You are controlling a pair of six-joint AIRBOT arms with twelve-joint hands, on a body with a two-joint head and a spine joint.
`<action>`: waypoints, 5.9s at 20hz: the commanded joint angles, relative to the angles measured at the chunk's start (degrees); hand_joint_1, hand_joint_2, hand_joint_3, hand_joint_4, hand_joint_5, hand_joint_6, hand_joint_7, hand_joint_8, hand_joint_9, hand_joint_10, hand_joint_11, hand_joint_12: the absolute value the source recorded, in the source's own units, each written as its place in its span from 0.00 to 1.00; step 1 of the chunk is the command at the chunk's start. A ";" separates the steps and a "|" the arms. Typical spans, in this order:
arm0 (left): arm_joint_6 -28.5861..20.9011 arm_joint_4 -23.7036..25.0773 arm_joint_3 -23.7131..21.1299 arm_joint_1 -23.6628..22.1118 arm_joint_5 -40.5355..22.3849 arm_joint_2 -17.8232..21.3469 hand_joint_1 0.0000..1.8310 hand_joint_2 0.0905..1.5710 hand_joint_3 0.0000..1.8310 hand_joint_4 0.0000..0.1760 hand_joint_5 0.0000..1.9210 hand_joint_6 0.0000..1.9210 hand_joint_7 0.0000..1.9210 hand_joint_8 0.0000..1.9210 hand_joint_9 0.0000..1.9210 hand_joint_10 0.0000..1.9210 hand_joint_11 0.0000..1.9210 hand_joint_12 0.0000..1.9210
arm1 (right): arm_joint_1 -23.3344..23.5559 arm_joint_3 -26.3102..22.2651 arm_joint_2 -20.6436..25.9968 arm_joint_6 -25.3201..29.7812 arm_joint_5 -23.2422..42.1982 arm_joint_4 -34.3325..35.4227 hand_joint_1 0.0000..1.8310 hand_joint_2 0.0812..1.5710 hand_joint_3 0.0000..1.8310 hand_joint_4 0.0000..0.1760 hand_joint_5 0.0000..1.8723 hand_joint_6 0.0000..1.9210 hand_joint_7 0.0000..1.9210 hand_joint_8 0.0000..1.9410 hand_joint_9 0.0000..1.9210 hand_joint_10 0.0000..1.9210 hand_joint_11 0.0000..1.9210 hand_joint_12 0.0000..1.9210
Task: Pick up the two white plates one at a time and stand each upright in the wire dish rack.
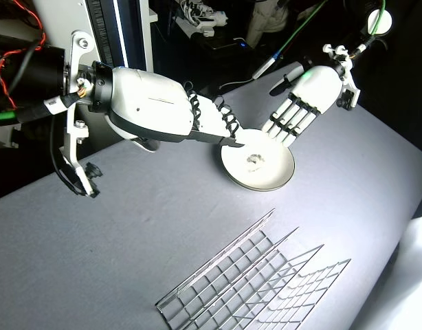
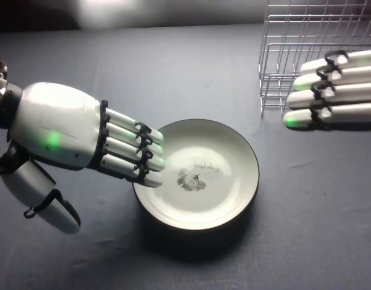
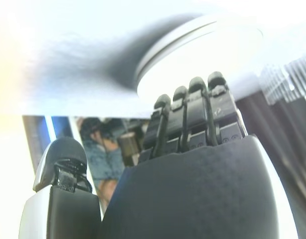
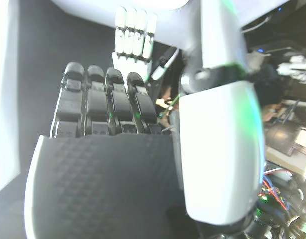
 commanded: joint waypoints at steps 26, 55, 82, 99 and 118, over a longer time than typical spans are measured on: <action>3.52 -4.46 3.61 5.93 0.96 -3.70 0.00 0.73 0.00 0.00 0.00 0.00 0.00 0.00 0.00 0.00 0.00 0.00 | -1.19 3.64 -5.31 -1.01 5.35 0.32 0.66 0.56 0.00 0.00 0.02 0.00 0.00 0.00 0.00 0.00 0.00 0.00; 4.62 -4.96 3.33 5.70 5.09 -10.56 0.00 0.75 0.00 0.00 0.00 0.00 0.00 0.00 0.00 0.00 0.00 0.00 | -1.45 3.74 -5.17 -1.16 6.02 0.76 0.68 0.59 0.00 0.00 0.02 0.00 0.00 0.00 0.00 0.00 0.00 0.11; 4.32 -6.41 4.15 3.90 5.58 -12.75 0.00 0.76 0.00 0.00 0.00 0.00 0.00 0.00 0.00 0.00 0.00 0.00 | -5.21 14.71 -20.85 -1.00 0.41 0.76 0.70 0.66 0.00 0.00 0.05 0.00 0.01 0.00 0.00 0.00 0.00 0.07; 4.06 -7.44 4.30 4.07 5.67 -12.66 0.00 0.76 0.00 0.00 0.00 0.00 0.00 0.00 0.00 0.00 0.00 0.00 | -4.80 21.94 -30.62 -0.98 -2.30 0.95 0.71 0.67 0.00 0.00 0.08 0.00 0.05 0.00 0.04 0.00 0.00 0.21; 4.06 -7.59 4.43 4.11 5.67 -12.52 0.00 0.76 0.00 0.00 0.00 0.00 0.00 0.00 0.00 0.00 0.00 0.00 | -4.37 22.63 -32.25 -1.34 -3.58 2.18 0.75 0.69 0.00 0.00 0.48 0.57 0.57 0.39 0.46 0.59 0.31 0.59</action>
